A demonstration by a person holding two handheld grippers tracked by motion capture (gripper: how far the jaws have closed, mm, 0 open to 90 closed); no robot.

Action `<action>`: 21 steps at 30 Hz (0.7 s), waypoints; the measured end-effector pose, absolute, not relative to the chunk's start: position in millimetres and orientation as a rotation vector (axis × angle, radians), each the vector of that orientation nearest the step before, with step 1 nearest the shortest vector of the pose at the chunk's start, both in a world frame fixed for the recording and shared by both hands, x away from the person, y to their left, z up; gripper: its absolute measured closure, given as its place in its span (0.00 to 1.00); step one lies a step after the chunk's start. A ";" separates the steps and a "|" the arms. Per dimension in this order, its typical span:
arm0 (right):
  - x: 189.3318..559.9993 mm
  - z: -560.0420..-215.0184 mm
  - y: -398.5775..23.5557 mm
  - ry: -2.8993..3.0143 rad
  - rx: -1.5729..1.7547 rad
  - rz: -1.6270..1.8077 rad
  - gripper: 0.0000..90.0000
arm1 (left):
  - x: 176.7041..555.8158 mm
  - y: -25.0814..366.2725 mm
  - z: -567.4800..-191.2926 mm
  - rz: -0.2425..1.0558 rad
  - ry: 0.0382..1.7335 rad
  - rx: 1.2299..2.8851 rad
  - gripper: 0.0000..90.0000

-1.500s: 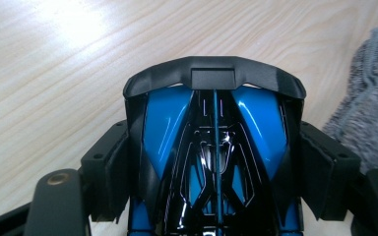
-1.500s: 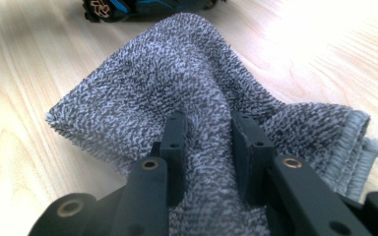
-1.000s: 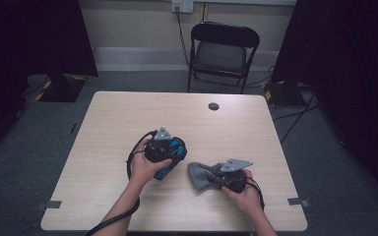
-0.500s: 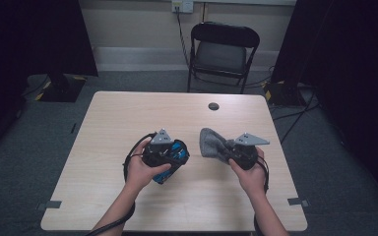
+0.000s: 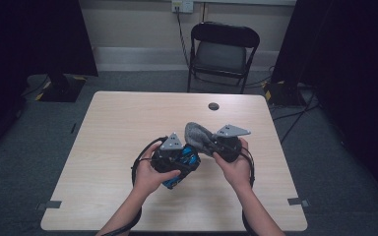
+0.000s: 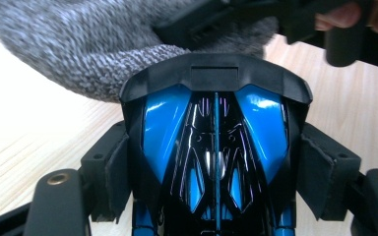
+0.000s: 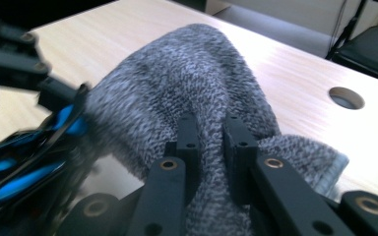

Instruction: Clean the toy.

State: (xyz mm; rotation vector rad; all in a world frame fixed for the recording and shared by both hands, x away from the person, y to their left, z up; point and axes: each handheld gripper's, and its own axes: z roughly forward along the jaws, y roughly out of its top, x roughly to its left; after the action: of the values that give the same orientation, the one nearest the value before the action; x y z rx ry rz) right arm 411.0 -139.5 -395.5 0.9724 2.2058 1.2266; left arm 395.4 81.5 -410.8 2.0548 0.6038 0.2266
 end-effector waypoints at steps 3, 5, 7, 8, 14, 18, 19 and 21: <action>408.6 -397.3 -138.7 2.245 0.965 1.238 0.89 | 398.0 86.1 -412.1 0.238 0.624 2.062 0.28; 407.5 -397.5 -139.8 2.257 0.958 1.257 0.89 | 399.6 88.7 -412.7 0.248 0.640 2.068 0.28; 406.6 -396.8 -141.4 2.261 0.950 1.284 0.89 | 400.9 91.0 -413.1 0.257 0.649 2.071 0.28; 405.9 -396.5 -142.0 2.265 0.947 1.296 0.89 | 401.9 92.2 -413.3 0.259 0.655 2.066 0.28; 400.0 -396.0 -143.5 2.277 0.922 1.331 0.89 | 405.3 97.4 -413.2 0.274 0.678 2.071 0.28; 396.7 -396.2 -148.2 2.262 0.935 1.361 0.90 | 406.2 100.1 -412.6 0.297 0.684 2.076 0.28; 396.2 -396.3 -149.3 2.261 0.936 1.366 0.90 | 406.3 101.0 -412.6 0.293 0.690 2.073 0.28; 395.1 -397.1 -152.3 2.262 0.939 1.379 0.90 | 407.0 102.3 -412.6 0.300 0.696 2.075 0.28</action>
State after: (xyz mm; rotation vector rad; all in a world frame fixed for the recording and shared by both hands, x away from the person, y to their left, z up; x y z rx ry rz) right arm 395.1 -152.3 -397.1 0.9393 2.2616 1.3790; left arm 407.0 102.3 -412.6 2.0750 0.6965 0.3002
